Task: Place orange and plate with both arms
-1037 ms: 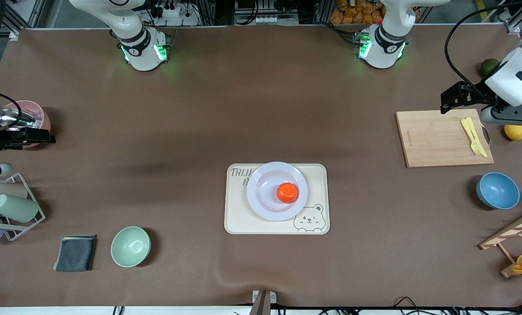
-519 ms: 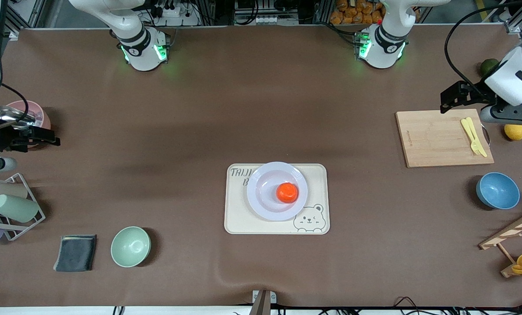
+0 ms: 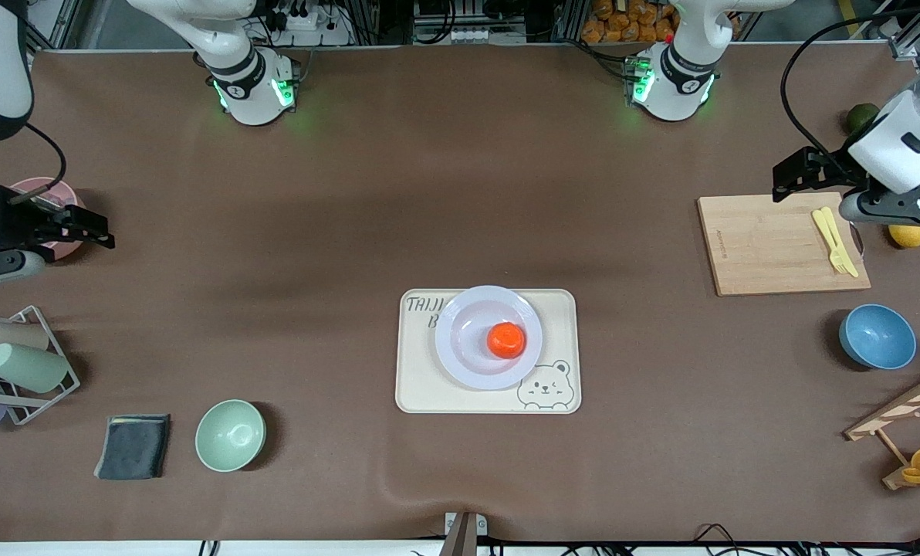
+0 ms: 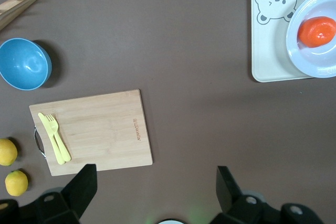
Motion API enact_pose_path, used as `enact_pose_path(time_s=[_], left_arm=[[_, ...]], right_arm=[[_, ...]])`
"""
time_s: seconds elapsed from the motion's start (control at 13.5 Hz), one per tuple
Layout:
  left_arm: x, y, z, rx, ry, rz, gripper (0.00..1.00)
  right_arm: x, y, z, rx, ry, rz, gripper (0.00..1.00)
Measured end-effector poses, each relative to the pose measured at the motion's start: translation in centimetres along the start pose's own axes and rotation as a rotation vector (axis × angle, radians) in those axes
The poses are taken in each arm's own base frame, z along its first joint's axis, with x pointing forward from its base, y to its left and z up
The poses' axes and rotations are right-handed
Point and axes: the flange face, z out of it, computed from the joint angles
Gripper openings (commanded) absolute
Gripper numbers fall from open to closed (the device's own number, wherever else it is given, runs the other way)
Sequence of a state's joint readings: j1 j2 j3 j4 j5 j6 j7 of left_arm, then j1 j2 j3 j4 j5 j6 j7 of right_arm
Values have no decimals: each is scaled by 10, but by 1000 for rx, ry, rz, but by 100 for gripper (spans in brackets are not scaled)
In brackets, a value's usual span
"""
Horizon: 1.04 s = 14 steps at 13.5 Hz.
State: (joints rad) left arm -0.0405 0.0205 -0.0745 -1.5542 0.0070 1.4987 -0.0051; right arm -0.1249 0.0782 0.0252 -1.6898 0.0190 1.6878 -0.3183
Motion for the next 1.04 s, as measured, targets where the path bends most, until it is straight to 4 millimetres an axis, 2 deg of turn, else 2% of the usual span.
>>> enact_pose_path(time_s=[0.3, 0.59, 1.04], left_arm=[[1, -3, 2, -1, -3, -5, 100], [1, -3, 2, -1, -3, -6, 100], [1, -2, 1, 0, -1, -4, 100]], right_arm=[[-2, 2, 2, 1, -5, 31, 100], [-8, 2, -8, -4, 7, 61, 100], [-8, 2, -9, -8, 13, 61, 100]])
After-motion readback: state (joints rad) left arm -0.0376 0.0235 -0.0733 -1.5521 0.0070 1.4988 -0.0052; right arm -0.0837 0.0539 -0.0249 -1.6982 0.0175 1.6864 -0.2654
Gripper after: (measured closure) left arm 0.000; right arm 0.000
